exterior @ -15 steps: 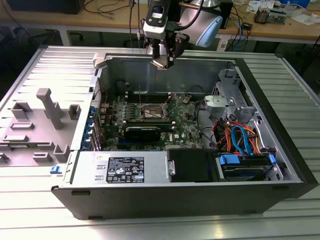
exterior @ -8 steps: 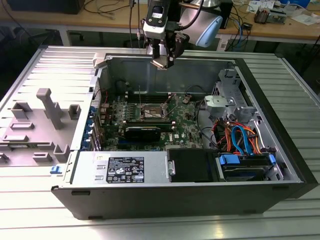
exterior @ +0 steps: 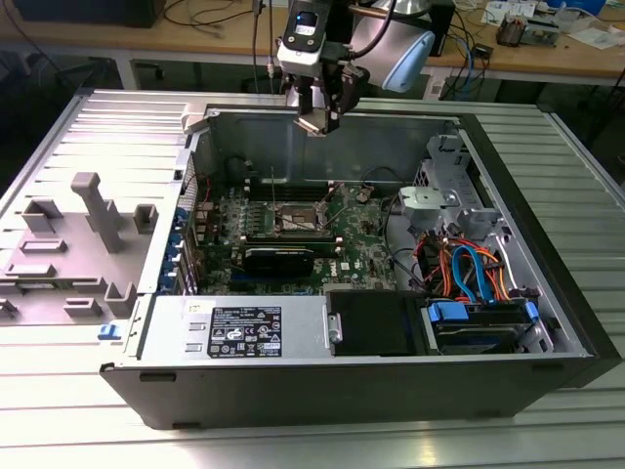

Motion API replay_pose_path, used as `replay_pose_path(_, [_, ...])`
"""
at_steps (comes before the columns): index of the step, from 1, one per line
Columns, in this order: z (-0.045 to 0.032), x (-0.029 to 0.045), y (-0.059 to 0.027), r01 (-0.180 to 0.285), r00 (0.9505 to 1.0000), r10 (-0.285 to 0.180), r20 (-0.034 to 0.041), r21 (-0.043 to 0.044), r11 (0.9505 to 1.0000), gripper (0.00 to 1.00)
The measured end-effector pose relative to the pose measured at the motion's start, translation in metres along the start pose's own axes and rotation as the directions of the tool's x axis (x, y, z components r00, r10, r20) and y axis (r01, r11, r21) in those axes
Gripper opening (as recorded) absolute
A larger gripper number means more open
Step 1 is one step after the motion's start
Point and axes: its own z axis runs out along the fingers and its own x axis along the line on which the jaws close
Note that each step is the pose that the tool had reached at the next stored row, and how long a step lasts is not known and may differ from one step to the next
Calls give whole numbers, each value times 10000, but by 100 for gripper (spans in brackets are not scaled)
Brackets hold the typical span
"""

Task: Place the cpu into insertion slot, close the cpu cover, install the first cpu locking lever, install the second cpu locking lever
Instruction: 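Place the cpu into insertion slot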

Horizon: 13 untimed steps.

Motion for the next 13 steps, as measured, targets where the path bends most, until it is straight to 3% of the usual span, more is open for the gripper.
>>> replay_pose_path(13, [7, -2, -1, -184, 9998, 184, 16, -4, 9998, 55])
